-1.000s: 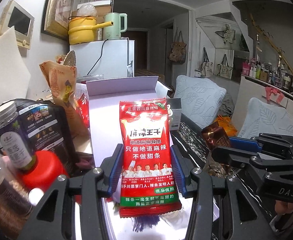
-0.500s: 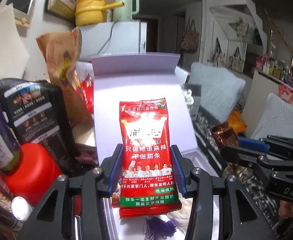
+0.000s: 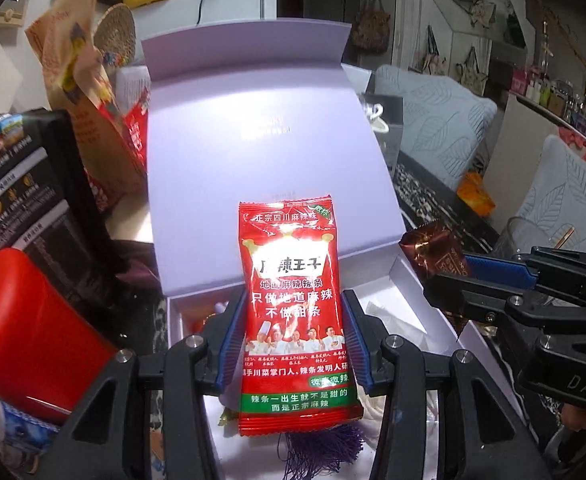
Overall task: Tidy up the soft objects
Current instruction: 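Carry the red packet and chocolate wrapper with both tools over the lavender box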
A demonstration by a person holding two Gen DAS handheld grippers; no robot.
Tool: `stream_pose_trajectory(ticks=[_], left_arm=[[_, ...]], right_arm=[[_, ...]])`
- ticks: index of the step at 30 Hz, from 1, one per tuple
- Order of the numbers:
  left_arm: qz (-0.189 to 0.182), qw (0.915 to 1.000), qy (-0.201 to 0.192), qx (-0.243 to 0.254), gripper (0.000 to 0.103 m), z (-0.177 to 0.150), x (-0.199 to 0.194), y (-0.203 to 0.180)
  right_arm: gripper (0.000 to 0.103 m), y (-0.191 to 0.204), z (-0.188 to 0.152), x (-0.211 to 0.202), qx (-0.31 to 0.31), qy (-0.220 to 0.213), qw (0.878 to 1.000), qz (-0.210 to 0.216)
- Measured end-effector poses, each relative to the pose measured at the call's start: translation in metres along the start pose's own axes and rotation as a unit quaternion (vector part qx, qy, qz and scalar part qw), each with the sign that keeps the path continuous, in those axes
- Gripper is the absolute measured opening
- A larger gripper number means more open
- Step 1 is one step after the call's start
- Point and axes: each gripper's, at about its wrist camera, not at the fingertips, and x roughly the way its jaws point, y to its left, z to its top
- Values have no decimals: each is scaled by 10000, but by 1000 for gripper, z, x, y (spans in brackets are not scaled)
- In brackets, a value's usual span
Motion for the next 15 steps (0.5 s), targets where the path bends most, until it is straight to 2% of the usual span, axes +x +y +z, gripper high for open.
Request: stream_pose_trajectory(ticks=[6,15], left_arm=[[20,9995,304,-7,46,-4,18,2],[125,9992,371,124,46,-5,26,-3]], right_arm=[[28,-8,-4,14,88,195,9998,-29],[28,-11,-14,38,44,471,9987,-199]])
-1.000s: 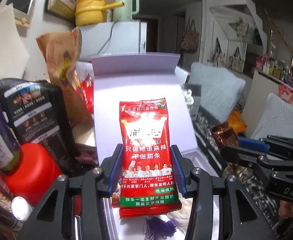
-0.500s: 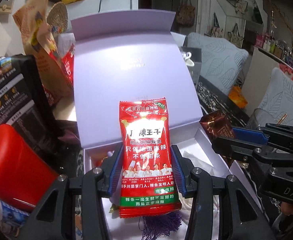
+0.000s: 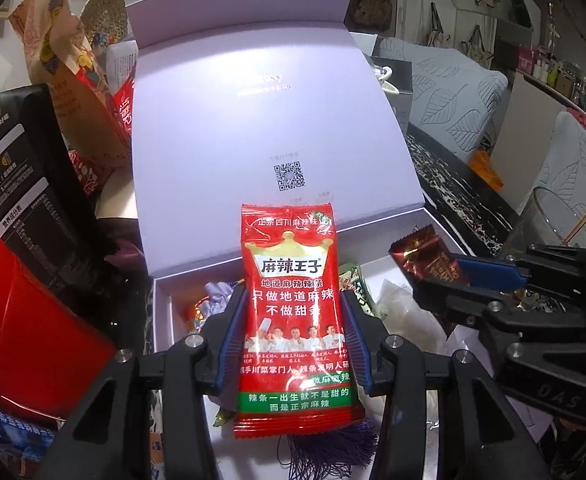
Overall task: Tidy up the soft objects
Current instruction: 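Carry the red packet and chocolate wrapper with both tools over the lavender box, then open the left tool over the box while the right tool releases the chocolate wrapper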
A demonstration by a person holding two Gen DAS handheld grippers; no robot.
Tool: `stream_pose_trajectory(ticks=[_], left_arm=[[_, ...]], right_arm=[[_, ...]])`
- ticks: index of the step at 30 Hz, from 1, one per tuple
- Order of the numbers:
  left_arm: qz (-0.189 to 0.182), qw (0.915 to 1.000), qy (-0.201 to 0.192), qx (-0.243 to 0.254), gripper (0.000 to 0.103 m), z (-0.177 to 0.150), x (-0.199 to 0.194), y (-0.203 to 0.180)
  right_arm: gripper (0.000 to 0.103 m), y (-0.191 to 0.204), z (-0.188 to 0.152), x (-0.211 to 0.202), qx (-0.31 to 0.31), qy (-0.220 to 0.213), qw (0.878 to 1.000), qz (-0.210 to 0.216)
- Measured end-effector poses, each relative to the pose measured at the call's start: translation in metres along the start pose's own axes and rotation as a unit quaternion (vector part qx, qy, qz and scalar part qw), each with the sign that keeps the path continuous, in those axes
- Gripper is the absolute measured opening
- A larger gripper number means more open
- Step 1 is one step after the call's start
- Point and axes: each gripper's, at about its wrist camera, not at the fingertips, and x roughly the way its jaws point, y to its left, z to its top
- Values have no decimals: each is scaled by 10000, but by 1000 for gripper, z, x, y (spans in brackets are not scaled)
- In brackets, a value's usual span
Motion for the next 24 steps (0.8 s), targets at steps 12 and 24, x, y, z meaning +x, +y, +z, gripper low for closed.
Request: stream_pose_trajectory(ticks=[12,24], left_arm=[[-203,9996,217,42,46,1,9,-1],[79,9996,266,53,47,4,11,-6]], right_arm=[[28,-1,-6,13,-29,111,9999,-112],[30,-2,-9,21,-96,355,9993,-81]])
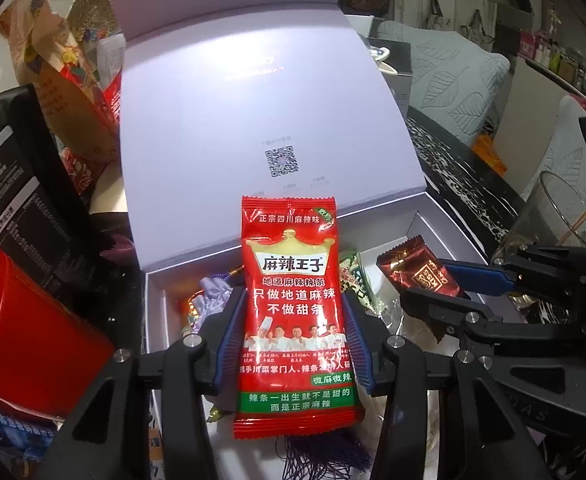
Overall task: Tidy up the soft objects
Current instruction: 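Open the left tool over the box while the right tool releases the chocolate wrapper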
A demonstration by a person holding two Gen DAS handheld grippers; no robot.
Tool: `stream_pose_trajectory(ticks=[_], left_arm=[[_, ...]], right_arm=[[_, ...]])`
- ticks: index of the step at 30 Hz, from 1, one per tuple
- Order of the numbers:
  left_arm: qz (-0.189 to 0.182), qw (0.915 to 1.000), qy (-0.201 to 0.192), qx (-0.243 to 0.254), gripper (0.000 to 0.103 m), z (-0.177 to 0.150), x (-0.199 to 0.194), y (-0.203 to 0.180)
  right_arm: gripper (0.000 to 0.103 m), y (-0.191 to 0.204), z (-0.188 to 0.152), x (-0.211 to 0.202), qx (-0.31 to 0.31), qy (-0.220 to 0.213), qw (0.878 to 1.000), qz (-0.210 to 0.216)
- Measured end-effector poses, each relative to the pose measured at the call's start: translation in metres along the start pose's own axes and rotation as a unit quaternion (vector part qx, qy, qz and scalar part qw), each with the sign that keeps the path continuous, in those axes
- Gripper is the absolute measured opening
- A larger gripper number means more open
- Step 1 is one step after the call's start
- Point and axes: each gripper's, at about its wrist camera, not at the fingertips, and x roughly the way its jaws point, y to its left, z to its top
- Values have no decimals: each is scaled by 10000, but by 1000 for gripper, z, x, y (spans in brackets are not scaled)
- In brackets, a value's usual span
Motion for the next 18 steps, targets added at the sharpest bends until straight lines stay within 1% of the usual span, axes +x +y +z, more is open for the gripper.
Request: stream_pose_trajectory(ticks=[5,7,8,9,13,15,17,18], left_arm=[[123,9999,32,-25,47,2,-2,0],[146,9999,37,-60,48,2,-3,1],[131,9999,37,-93,48,2,-3,2],[120,9999,41,-117,48,2,-4,3],[84,9997,61,-201,51,2,-7,5],[154,9996,41,-216,54,1,-10,6],[271,9994,-2,-208,62,1,-14,7],[322,9993,-37,-205,65,1,-17,8]], right_arm=[[31,0,1,2,8,53,10000,40],[35,-1,1,2,39,89,9999,54],[40,-2,2,4,70,159,9998,45],[41,-3,1,6,89,235,9997,40],[42,-4,1,5,125,240,9996,49],[47,-5,1,3,121,240,9996,-8],[47,-6,1,1,140,251,9996,-8],[47,-6,1,0,144,248,9996,-16]])
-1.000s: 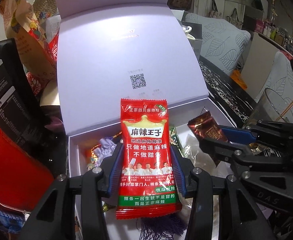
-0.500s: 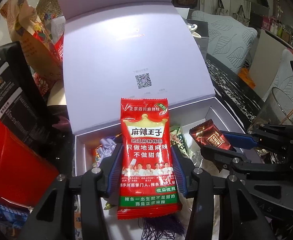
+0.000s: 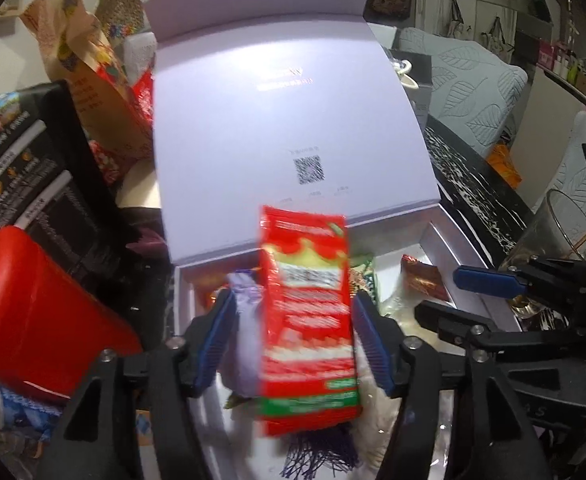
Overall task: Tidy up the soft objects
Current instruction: 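Open the left tool over the box while the right tool releases the chocolate wrapper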
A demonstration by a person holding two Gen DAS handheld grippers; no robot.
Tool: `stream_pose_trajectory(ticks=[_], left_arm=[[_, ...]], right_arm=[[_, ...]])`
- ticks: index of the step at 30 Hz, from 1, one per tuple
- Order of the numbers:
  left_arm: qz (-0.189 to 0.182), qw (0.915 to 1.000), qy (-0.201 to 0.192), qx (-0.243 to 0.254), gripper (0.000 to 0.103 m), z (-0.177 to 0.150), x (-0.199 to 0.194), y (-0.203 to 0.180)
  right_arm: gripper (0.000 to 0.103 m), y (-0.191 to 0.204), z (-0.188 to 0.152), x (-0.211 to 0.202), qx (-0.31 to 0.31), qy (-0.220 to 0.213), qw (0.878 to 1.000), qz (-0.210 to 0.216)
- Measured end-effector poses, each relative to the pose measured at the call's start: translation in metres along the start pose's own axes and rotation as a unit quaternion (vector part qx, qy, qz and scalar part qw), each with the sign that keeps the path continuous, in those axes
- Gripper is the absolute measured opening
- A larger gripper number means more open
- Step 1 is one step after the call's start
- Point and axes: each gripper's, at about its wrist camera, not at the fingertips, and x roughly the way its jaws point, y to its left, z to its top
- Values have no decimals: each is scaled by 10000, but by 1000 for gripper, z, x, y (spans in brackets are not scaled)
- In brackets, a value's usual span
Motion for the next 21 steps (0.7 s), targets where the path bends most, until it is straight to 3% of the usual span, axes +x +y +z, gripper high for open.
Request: stream_pose_trajectory(ticks=[3,10,21], left_arm=[[65,9999,-58,-52,77,1,-4,4],[-58,9998,-60,-206,78,1,-10,11],[232,9984,-493,-171,78,4,-46,16]], right_arm=[[48,0,1,-3,11,-28,10000,-44],[52,1,2,-10,33,-105,9999,-33],[52,13,3,-30,53,-308,9993,219]])
